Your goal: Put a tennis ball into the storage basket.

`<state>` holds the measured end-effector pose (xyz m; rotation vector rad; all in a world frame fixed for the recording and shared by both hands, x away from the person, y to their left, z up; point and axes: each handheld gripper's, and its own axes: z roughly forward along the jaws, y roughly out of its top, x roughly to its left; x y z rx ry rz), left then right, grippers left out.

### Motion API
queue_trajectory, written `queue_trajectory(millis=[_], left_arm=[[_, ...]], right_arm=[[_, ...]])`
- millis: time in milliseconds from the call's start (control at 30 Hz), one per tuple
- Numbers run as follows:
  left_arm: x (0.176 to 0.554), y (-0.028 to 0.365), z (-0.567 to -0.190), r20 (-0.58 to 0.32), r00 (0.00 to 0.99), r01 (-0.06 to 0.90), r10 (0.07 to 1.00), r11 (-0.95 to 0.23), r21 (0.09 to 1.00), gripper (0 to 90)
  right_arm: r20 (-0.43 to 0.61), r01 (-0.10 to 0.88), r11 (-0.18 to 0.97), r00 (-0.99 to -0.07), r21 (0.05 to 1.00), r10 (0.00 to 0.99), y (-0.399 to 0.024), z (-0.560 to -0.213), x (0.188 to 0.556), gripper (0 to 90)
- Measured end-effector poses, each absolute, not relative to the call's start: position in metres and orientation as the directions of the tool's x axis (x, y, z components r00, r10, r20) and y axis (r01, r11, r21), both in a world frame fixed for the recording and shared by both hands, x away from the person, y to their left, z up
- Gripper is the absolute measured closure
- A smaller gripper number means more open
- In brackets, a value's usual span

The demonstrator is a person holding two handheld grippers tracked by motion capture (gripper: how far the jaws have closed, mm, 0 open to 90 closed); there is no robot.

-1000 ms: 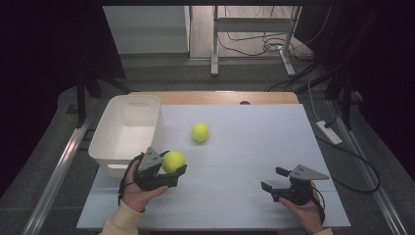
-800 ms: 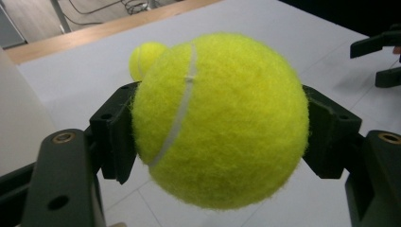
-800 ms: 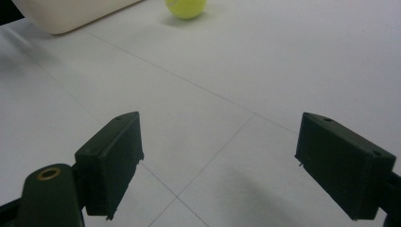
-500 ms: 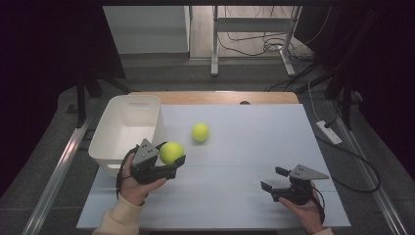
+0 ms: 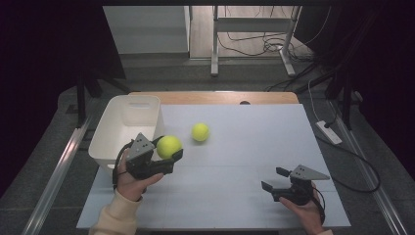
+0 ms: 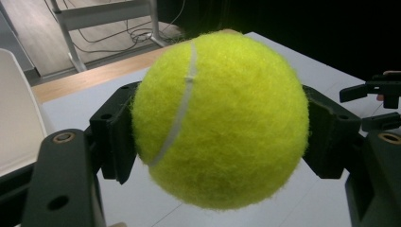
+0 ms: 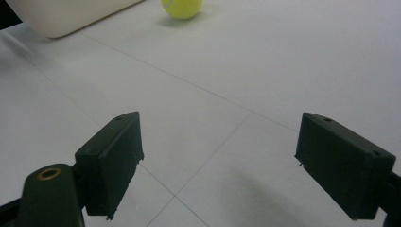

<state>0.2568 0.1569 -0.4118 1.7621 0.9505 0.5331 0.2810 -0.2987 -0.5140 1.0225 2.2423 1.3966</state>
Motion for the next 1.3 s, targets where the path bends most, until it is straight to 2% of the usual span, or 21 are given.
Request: queue_trajectory(millis=[800, 1300], left_arm=[[0.263, 0.164, -0.4, -0.08, 0.556, 0.338, 0.827, -0.137, 0.931, 26.2], [0.27, 0.177, -0.378, -0.068, 0.515, 0.323, 0.854, -0.119, 0.939, 26.2]], right_arm=[[0.1, 0.407, 0.277, -0.698, 0.87, 0.709, -0.299, -0.514, 0.282, 15.5], [0.099, 0.405, 0.277, -0.698, 0.871, 0.709, -0.3, -0.515, 0.282, 15.4]])
